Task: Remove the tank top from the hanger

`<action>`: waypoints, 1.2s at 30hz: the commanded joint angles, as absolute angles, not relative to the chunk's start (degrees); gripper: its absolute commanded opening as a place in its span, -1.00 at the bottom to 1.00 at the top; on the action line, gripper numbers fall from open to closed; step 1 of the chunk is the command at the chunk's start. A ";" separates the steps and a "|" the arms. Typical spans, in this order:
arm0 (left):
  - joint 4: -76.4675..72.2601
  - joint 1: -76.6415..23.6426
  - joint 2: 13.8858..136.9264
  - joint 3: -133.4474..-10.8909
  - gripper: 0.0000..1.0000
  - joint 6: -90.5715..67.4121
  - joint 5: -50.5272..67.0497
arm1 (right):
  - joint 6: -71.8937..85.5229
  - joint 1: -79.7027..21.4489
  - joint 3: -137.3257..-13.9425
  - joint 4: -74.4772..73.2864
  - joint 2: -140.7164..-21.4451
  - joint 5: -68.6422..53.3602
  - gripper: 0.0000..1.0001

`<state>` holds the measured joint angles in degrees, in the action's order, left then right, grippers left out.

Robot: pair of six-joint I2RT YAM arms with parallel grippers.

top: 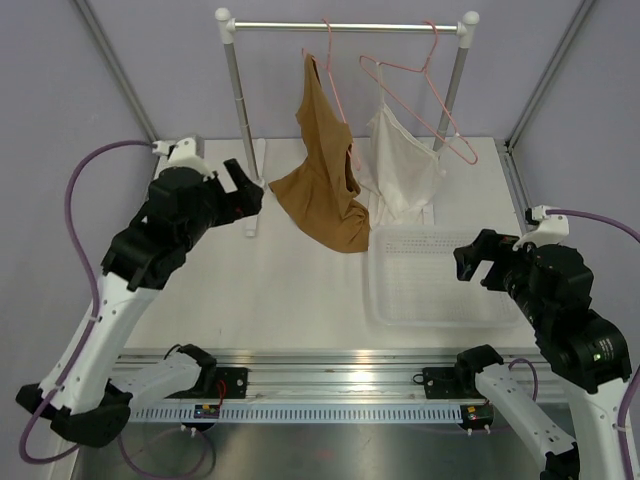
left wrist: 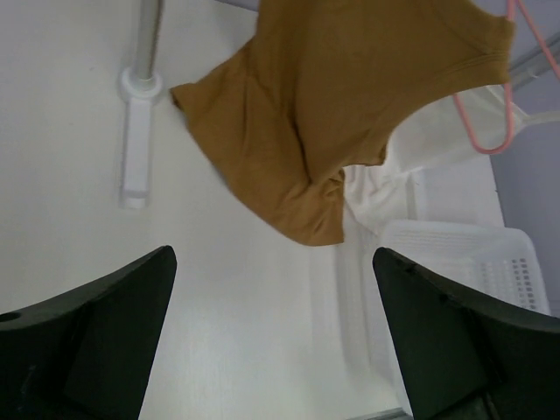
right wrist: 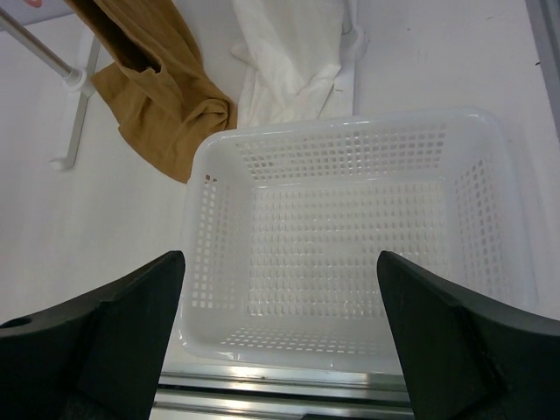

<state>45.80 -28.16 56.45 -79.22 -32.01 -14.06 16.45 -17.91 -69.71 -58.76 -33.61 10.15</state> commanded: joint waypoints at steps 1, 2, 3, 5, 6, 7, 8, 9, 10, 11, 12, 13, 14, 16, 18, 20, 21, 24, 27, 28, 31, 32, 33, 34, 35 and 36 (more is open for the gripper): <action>35.43 -33.81 65.70 -88.31 0.98 -33.66 -10.10 | 17.23 -18.28 -69.79 -56.16 -33.14 6.95 0.99; 34.90 -34.71 67.92 -90.77 0.98 -32.97 -12.54 | 17.31 -18.28 -69.79 -56.16 -33.05 6.16 0.99; 34.20 -35.41 70.03 -92.88 0.98 -32.61 -13.44 | 17.40 -18.19 -69.61 -56.08 -32.87 5.54 0.99; 33.58 -36.47 77.21 -99.64 0.98 -31.56 -15.80 | 17.75 -18.28 -69.17 -56.07 -32.09 4.23 0.99; 33.40 -36.74 79.87 -101.67 0.98 -31.20 -16.95 | 17.75 -18.19 -69.08 -56.34 -31.91 3.96 0.99; 33.31 -36.83 81.98 -104.13 0.98 -30.77 -17.75 | 17.75 -18.28 -68.82 -56.51 -31.56 3.78 0.99; 33.57 -36.91 86.70 -108.33 0.98 -30.33 -20.10 | 17.84 -18.28 -68.82 -56.51 -30.86 3.69 0.99; 33.57 -36.91 88.66 -110.89 0.98 -29.97 -20.82 | 18.02 -18.28 -68.82 -56.86 -30.50 3.52 0.99; 34.01 -36.91 90.77 -113.27 0.98 -29.62 -21.44 | 18.19 -18.28 -68.82 -56.95 -30.06 3.17 0.99; 34.45 -36.91 93.23 -115.55 0.98 -28.92 -22.32 | 18.19 -18.28 -68.91 -56.95 -29.71 2.64 0.99; 34.19 -37.00 96.73 -120.19 0.98 -28.31 -22.32 | 18.19 -18.28 -68.82 -57.13 -29.10 2.29 0.99; 33.67 -37.00 98.59 -121.89 0.98 -27.26 -22.15 | 18.63 -18.19 -68.64 -57.22 -28.92 2.02 0.99; 32.97 -37.00 99.83 -123.47 0.98 -26.64 -21.80 | 18.55 -18.28 -68.47 -57.22 -28.65 1.50 0.99; 30.85 -37.09 103.52 -126.64 0.98 -25.49 -22.23 | 18.72 -18.28 -68.29 -57.57 -28.39 0.88 0.99; 30.59 -37.09 106.24 -129.36 0.96 -24.18 -24.59 | 18.63 -18.19 -68.29 -57.74 -28.04 0.27 0.99; 29.89 -37.09 109.85 -132.53 0.91 -21.90 -25.57 | 18.81 -18.19 -67.94 -57.57 -27.69 0.26 0.99; 28.49 -37.09 110.82 -133.06 0.88 -20.93 -26.79 | 18.90 -18.28 -67.77 -57.39 -27.34 -1.39 0.99; 25.41 -37.35 113.99 -133.42 0.76 -17.59 -30.49 | 18.90 -18.28 -66.98 -56.69 -26.90 -2.37 0.99; 24.78 -37.35 117.76 -136.83 0.38 -15.03 -31.20 | 19.25 -18.28 -66.01 -56.25 -26.72 -3.51 0.99; 25.13 -37.35 118.73 -138.59 0.28 -14.51 -31.55 | 19.25 -18.19 -65.57 -56.16 -26.89 -3.69 0.99; 25.66 -37.44 120.59 -141.85 -0.01 -12.66 -33.83 | 19.42 -18.28 -64.78 -55.81 -27.16 -4.48 0.99; 25.23 -37.44 120.41 -141.51 -0.06 -12.05 -34.88 | 19.42 -18.28 -64.69 -55.81 -27.25 -4.57 0.99; 24.79 -37.44 119.71 -140.98 -0.09 -11.78 -35.24 | 19.51 -18.28 -64.60 -55.72 -27.33 -4.74 0.99; 24.70 -37.35 119.45 -140.80 -0.14 -11.52 -35.59 | 19.60 -18.28 -64.43 -55.64 -27.33 -4.83 0.99; 24.61 -37.35 119.10 -140.63 -0.21 -11.17 -35.94 | 19.60 -18.28 -64.25 -55.46 -27.33 -4.92 0.99; 24.70 -37.27 118.66 -140.36 -0.39 -10.99 -36.12 | 19.60 -18.19 -64.16 -55.11 -27.33 -5.10 0.99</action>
<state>29.04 -37.15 121.23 -137.99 -13.45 -32.14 19.16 -17.96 -64.40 -58.13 -27.00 -3.20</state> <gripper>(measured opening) 0.342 0.993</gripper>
